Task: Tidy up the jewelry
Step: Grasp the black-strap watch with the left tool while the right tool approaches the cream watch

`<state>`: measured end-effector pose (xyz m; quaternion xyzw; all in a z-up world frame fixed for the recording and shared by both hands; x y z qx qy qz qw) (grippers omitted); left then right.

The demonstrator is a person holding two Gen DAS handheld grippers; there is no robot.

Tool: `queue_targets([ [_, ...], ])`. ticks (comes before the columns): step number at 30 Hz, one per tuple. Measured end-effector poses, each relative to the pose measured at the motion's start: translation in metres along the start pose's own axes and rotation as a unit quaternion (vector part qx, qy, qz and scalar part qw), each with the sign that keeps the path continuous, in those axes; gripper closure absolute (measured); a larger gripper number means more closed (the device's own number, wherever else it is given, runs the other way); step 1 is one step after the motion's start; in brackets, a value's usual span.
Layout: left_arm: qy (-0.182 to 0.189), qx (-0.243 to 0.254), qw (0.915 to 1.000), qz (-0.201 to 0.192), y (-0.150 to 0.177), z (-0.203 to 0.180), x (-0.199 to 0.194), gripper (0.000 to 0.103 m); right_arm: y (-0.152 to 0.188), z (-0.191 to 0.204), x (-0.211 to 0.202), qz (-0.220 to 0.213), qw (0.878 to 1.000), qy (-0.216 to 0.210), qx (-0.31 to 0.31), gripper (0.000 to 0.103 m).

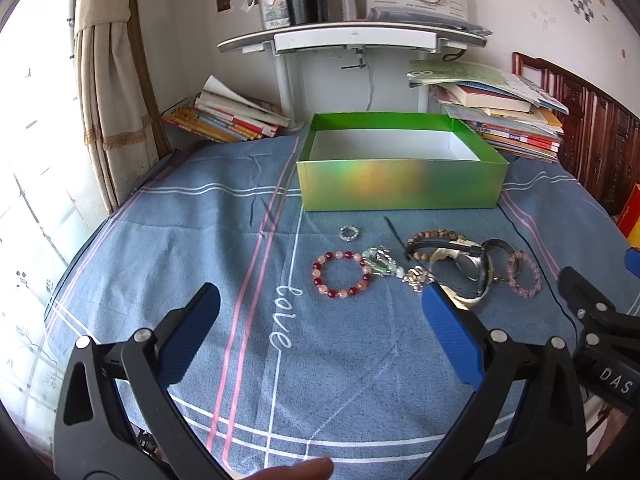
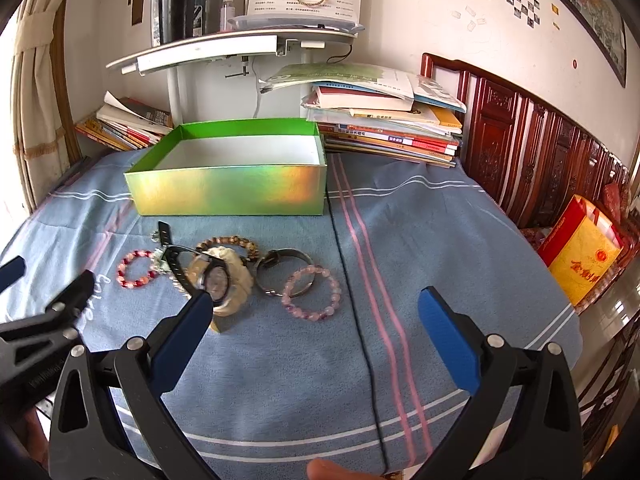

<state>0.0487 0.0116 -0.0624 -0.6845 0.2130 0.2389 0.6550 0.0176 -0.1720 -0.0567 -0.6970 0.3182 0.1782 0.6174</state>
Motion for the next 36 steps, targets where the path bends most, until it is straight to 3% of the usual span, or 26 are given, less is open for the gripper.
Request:
queue_targets([
  [4, -0.003, -0.008, 0.9988, 0.047, 0.001, 0.011, 0.022, 0.004, -0.002, -0.022, 0.015, 0.019, 0.999, 0.034, -0.014, 0.003],
  [8, 0.005, -0.002, 0.9947, 0.102, 0.016, 0.014, 0.043, 0.004, 0.01, -0.041, 0.039, 0.063, 0.998, -0.008, 0.013, 0.003],
  [12, 0.027, 0.003, 0.992, 0.123, 0.03, 0.007, 0.051, 0.01, 0.02, -0.04, 0.052, 0.087, 0.996, -0.02, 0.015, 0.004],
  [14, 0.036, 0.009, 0.9907, 0.131, 0.034, 0.002, 0.053, 0.023, 0.023, -0.032, 0.057, 0.095, 0.995, -0.033, 0.006, 0.011],
  [15, 0.039, 0.013, 0.9898, 0.137, 0.034, 0.0, 0.055, 0.026, 0.024, -0.029, 0.059, 0.098, 0.995, -0.035, -0.001, 0.015],
  [18, 0.051, 0.016, 0.9881, 0.144, 0.031, -0.006, 0.06, 0.031, 0.024, -0.023, 0.068, 0.107, 0.994, -0.03, -0.014, 0.034],
  [20, 0.06, 0.011, 0.9866, 0.151, 0.023, -0.01, 0.063, 0.045, 0.021, -0.024, 0.073, 0.111, 0.993, -0.027, -0.014, 0.049],
  [27, 0.097, 0.011, 0.9828, 0.157, -0.007, -0.039, 0.078, 0.048, 0.017, -0.031, 0.073, 0.103, 0.994, -0.028, -0.001, 0.05],
  [30, 0.11, 0.016, 0.9779, 0.177, -0.009, -0.053, 0.09, 0.048, 0.02, -0.034, 0.074, 0.107, 0.994, -0.028, 0.002, 0.05],
  [33, 0.13, 0.008, 0.9714, 0.199, -0.005, -0.062, 0.103, 0.066, 0.022, -0.037, 0.075, 0.109, 0.994, -0.026, 0.004, 0.05],
  [34, 0.142, 0.002, 0.969, 0.202, -0.005, -0.064, 0.105, 0.076, 0.023, -0.038, 0.076, 0.11, 0.994, -0.025, 0.005, 0.05],
  [36, 0.151, -0.001, 0.9677, 0.202, -0.004, -0.066, 0.105, 0.084, 0.023, -0.039, 0.076, 0.11, 0.994, -0.024, 0.006, 0.05],
])
Point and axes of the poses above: each gripper's, at about its wrist camera, not at the fingertips, and x roughly the way its jaws point, z to its left, y to its underside, the point moved 6 cm from there along x, roughly the way its jaws point, and after that the axes turned 9 degrees about -x, right-handed, at the moved point
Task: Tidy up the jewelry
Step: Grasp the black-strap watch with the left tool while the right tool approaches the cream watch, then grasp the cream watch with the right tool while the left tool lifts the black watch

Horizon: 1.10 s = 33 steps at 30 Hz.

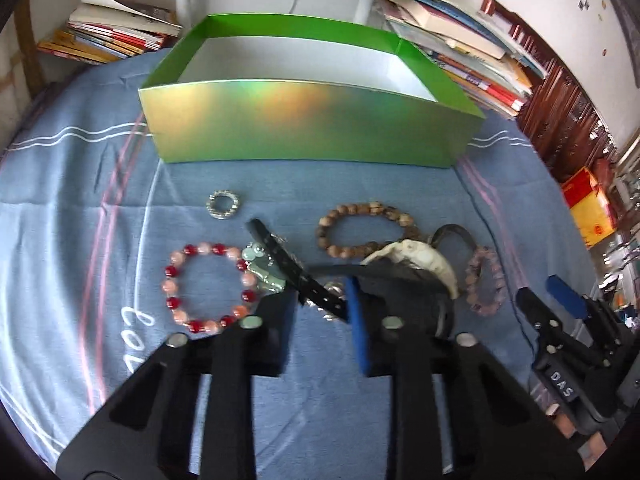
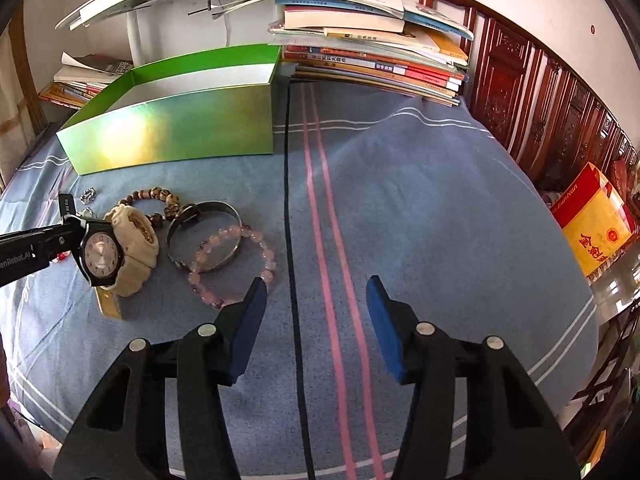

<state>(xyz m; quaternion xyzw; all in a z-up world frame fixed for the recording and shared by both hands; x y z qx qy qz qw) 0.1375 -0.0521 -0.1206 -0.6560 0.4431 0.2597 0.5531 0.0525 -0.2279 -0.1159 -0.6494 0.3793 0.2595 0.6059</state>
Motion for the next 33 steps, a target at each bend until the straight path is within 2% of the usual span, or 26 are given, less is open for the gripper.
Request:
queue_targets([
  [2, 0.0, 0.001, 1.0, -0.009, -0.001, 0.0, -0.004, 0.091, 0.0, 0.0, 0.0, -0.002, 1.0, 0.001, 0.001, 0.05],
  [8, 0.002, -0.024, 0.9987, -0.044, -0.002, 0.027, -0.04, 0.095, -0.002, 0.004, -0.003, -0.008, 1.0, -0.003, -0.001, 0.05],
  [12, -0.026, -0.042, 0.9969, -0.062, -0.002, 0.05, -0.055, 0.096, -0.008, 0.019, -0.005, -0.013, 1.0, -0.021, -0.012, 0.05],
  [14, -0.051, -0.045, 0.9952, -0.071, -0.001, 0.06, -0.057, 0.096, -0.014, 0.033, -0.006, -0.014, 0.999, -0.047, -0.022, 0.05],
  [17, -0.066, -0.052, 0.9946, -0.062, 0.004, 0.074, -0.051, 0.096, -0.024, 0.055, -0.006, -0.016, 0.996, -0.079, -0.038, 0.05],
  [22, -0.086, -0.066, 0.9926, -0.055, 0.011, 0.096, -0.042, 0.072, -0.04, 0.087, -0.005, -0.026, 0.993, -0.091, -0.073, 0.05],
  [25, -0.09, -0.071, 0.9923, -0.047, 0.016, 0.106, -0.036, 0.07, -0.048, 0.1, -0.002, -0.033, 0.992, -0.086, -0.085, 0.051],
  [29, -0.093, -0.081, 0.9918, -0.033, 0.02, 0.115, -0.027, 0.062, -0.053, 0.107, 0.0, -0.038, 0.992, -0.078, -0.092, 0.054],
  [33, -0.092, -0.075, 0.9923, -0.036, 0.02, 0.114, -0.025, 0.06, -0.051, 0.107, 0.0, -0.031, 0.991, -0.097, -0.084, 0.054],
])
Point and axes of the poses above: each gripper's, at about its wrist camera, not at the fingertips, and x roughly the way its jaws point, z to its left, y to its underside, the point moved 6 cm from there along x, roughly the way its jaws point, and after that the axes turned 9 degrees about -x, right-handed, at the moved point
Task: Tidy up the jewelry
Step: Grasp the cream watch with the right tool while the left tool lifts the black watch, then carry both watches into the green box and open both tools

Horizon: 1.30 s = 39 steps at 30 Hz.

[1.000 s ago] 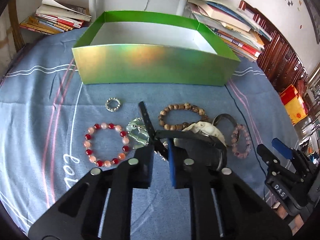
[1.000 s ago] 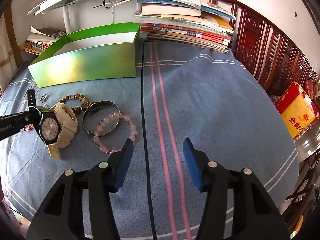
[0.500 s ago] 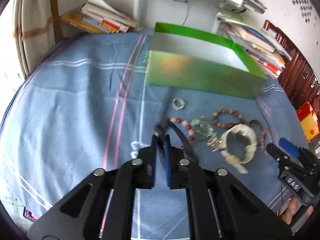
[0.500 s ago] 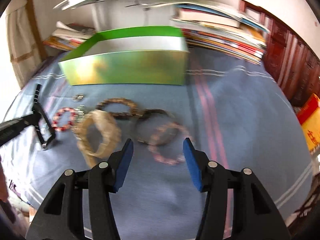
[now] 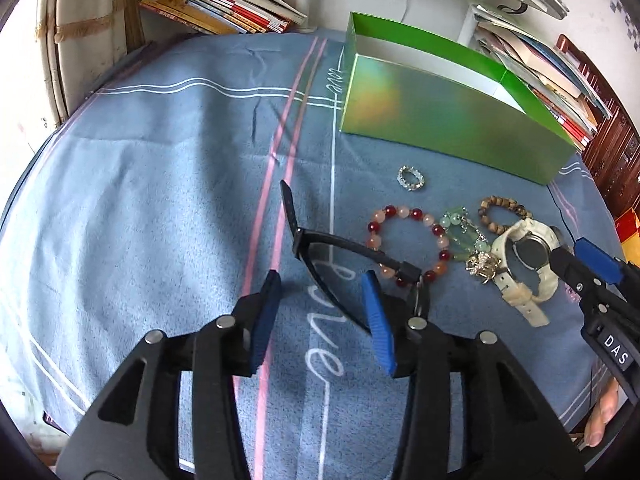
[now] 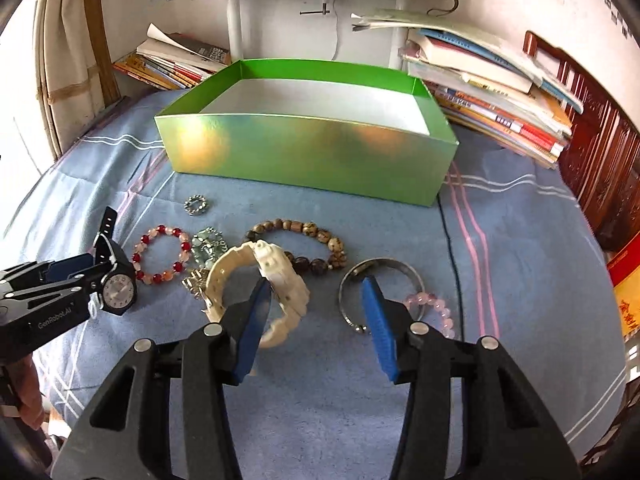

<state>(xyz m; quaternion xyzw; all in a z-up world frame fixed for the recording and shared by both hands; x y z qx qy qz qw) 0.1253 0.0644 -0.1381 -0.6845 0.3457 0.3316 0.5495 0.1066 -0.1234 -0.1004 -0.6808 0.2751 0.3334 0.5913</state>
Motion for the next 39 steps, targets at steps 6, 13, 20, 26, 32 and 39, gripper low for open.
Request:
queue_targets([
  [6, -0.004, 0.004, 1.0, -0.003, 0.0, -0.001, 0.0, 0.06, -0.003, 0.003, 0.004, 0.003, 1.0, -0.004, -0.003, 0.054],
  [13, 0.009, 0.007, 0.9999, -0.003, 0.001, -0.003, -0.001, 0.085, 0.004, 0.009, 0.03, 0.029, 1.0, -0.005, -0.009, 0.076],
  [20, 0.033, 0.0, 0.9994, -0.007, 0.0, -0.003, -0.007, 0.1, 0.007, 0.001, 0.02, 0.021, 1.0, 0.001, 0.0, 0.081],
  [26, 0.032, 0.011, 0.9991, -0.026, -0.004, -0.01, -0.021, 0.101, 0.002, -0.009, 0.002, -0.001, 1.0, 0.01, 0.01, 0.081],
  [32, 0.039, 0.016, 0.9983, -0.04, -0.007, -0.016, -0.034, 0.101, 0.001, -0.013, -0.009, -0.011, 1.0, 0.009, 0.013, 0.081],
  [39, 0.054, 0.039, 0.9937, -0.09, -0.042, -0.036, -0.07, 0.101, -0.027, -0.027, -0.033, -0.046, 0.999, 0.018, 0.014, 0.081],
])
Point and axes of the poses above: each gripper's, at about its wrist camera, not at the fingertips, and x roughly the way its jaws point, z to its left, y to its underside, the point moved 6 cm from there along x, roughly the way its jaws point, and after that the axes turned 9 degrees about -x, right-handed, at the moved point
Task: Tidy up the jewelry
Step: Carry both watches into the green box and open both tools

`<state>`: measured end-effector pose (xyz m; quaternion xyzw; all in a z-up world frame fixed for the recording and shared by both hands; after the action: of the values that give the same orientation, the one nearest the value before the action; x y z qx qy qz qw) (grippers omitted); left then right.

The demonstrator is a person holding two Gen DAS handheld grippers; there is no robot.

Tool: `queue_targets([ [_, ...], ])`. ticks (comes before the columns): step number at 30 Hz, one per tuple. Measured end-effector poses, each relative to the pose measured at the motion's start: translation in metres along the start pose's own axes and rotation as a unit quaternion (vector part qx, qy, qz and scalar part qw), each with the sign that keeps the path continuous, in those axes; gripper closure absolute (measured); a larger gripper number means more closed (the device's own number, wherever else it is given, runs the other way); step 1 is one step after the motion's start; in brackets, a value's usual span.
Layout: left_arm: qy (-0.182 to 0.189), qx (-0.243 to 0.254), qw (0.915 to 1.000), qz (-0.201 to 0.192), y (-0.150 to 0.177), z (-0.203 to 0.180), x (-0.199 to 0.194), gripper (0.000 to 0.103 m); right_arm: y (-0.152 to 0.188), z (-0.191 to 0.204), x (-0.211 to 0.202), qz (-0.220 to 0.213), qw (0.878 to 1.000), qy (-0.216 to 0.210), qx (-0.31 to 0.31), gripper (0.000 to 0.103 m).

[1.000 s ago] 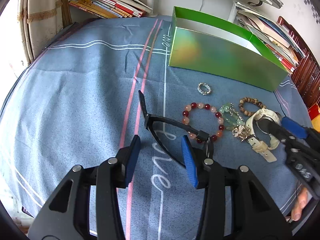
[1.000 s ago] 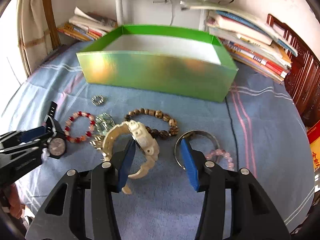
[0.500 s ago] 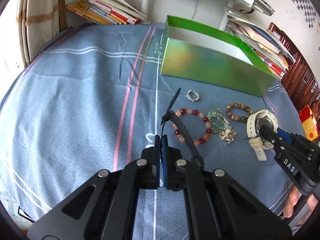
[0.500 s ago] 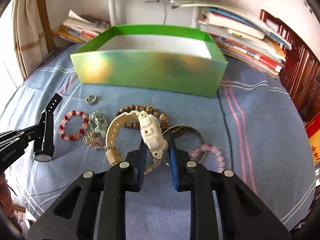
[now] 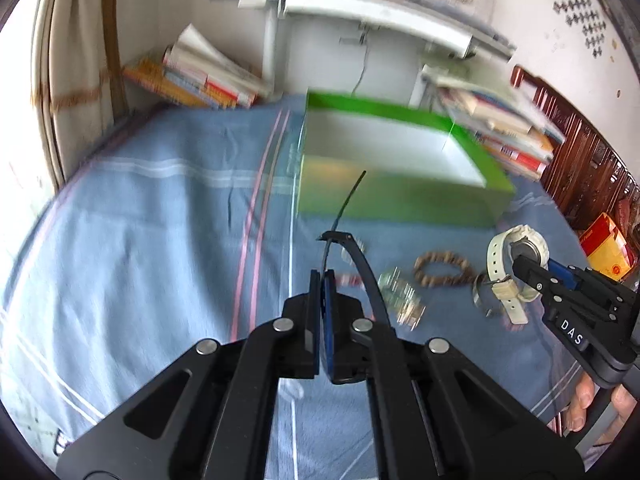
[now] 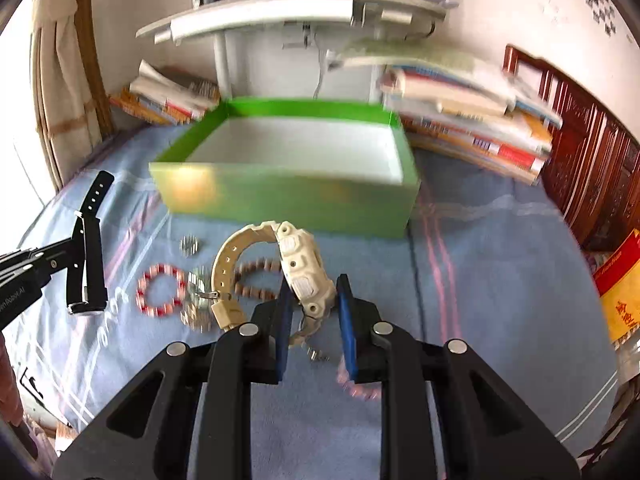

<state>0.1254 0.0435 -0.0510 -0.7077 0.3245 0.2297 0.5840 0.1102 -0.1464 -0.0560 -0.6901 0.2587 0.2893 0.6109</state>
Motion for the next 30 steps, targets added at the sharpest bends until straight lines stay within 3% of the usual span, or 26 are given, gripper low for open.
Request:
queue_targets([
  [5, 0.019, 0.022, 0.9986, -0.046, -0.054, -0.028, -0.017, 0.101, -0.059, -0.019, -0.026, -0.064, 0.998, 0.009, 0.01, 0.081],
  [9, 0.039, 0.036, 0.9977, -0.042, -0.102, -0.057, 0.004, 0.101, -0.109, -0.032, -0.014, -0.084, 0.996, 0.014, 0.013, 0.081],
  [13, 0.02, 0.037, 0.9988, -0.027, -0.126, -0.071, 0.052, 0.101, -0.129, -0.038, 0.036, -0.04, 0.999, 0.024, 0.01, 0.081],
  [17, -0.014, 0.042, 0.999, 0.008, -0.126, -0.075, 0.114, 0.101, -0.116, -0.04, 0.098, 0.034, 0.999, 0.009, 0.033, 0.081],
  [19, -0.013, 0.032, 0.9988, 0.034, -0.12, -0.073, 0.135, 0.101, -0.111, -0.04, 0.112, 0.044, 0.998, 0.002, 0.044, 0.081],
  [21, -0.005, 0.027, 0.9985, 0.047, -0.114, -0.072, 0.146, 0.099, -0.108, -0.041, 0.115, 0.045, 0.998, -0.001, 0.049, 0.074],
  [23, -0.003, 0.027, 0.9984, 0.049, -0.11, -0.072, 0.144, 0.09, -0.107, -0.043, 0.109, 0.037, 0.998, -0.004, 0.05, 0.052],
  [24, -0.001, 0.029, 0.9986, 0.044, -0.109, -0.072, 0.139, 0.084, -0.108, -0.043, 0.103, 0.029, 0.998, -0.001, 0.049, 0.049],
  [26, -0.004, 0.037, 0.9992, 0.015, -0.108, -0.071, 0.116, 0.061, -0.105, -0.046, 0.082, 0.009, 0.999, 0.006, 0.044, 0.048],
  [30, -0.02, 0.046, 0.9984, -0.025, -0.087, -0.06, 0.066, 0.047, -0.079, -0.055, 0.036, -0.018, 0.998, -0.001, 0.052, 0.048],
])
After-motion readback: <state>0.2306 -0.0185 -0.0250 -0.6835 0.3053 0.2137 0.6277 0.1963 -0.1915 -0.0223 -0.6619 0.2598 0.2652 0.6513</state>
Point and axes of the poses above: each gripper's, at about its wrist camera, not at the fingertips, and x roughly the way its jaws point, z to its left, y to its underside, the point moved 6 cm from there along x, roughly the way its jaws point, and after that the axes turned 9 degrees about -x, right-handed, at the moved point
